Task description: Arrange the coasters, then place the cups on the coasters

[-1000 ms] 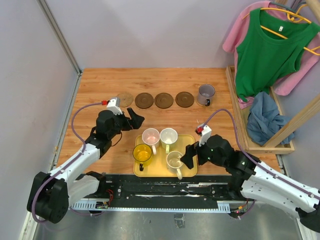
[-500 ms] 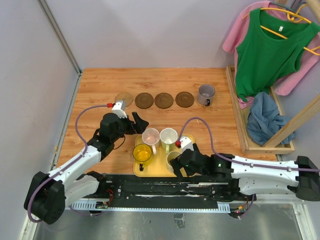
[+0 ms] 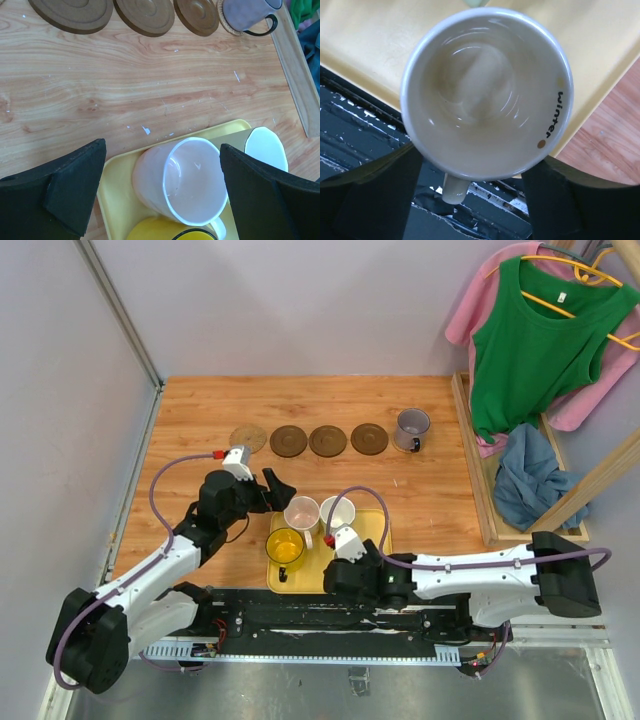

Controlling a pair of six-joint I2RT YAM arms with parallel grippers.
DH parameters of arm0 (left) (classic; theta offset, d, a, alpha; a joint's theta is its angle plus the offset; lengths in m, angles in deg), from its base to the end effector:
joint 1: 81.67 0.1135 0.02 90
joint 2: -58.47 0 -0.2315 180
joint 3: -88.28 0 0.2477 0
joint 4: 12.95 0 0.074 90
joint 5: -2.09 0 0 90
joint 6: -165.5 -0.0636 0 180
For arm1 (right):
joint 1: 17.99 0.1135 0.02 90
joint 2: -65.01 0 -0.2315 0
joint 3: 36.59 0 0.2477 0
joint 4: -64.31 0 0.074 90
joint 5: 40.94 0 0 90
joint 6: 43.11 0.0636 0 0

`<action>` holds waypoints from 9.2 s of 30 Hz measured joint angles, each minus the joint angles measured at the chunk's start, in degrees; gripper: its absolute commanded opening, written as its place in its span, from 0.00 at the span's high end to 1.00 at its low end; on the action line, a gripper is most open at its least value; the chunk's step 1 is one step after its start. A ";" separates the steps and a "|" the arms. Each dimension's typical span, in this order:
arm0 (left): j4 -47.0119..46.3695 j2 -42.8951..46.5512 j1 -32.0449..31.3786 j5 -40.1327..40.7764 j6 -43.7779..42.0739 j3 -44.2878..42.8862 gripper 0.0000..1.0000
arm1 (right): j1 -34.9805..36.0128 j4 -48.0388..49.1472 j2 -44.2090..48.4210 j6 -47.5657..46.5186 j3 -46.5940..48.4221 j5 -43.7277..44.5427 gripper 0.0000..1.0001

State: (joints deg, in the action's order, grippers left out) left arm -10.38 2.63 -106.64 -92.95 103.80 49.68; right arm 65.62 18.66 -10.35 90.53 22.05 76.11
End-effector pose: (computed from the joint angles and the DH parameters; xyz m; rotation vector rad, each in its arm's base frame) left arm 0.2295 -0.1131 0.1851 0.0037 1.9801 -0.7013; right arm 0.0576 0.2545 0.1505 -0.7149 2.3981 0.2834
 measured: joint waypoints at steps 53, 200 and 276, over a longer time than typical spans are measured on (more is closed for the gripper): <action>1.27 -8.44 0.04 9.20 -2.62 -7.28 0.00 | -39.19 -2.64 1.81 -19.04 21.53 10.25 0.99; 2.05 -7.78 2.36 5.88 -1.46 -6.99 0.00 | -44.85 6.21 -16.59 -16.28 29.73 -8.70 0.02; 3.80 0.61 2.36 3.43 -1.03 0.20 0.00 | -13.05 -6.67 -12.81 8.66 16.94 4.13 0.34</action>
State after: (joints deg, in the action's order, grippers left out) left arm -6.58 3.25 -104.28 -89.52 102.77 49.88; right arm 52.57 11.99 -23.16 99.19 38.99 80.24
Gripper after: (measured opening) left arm 0.994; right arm 0.720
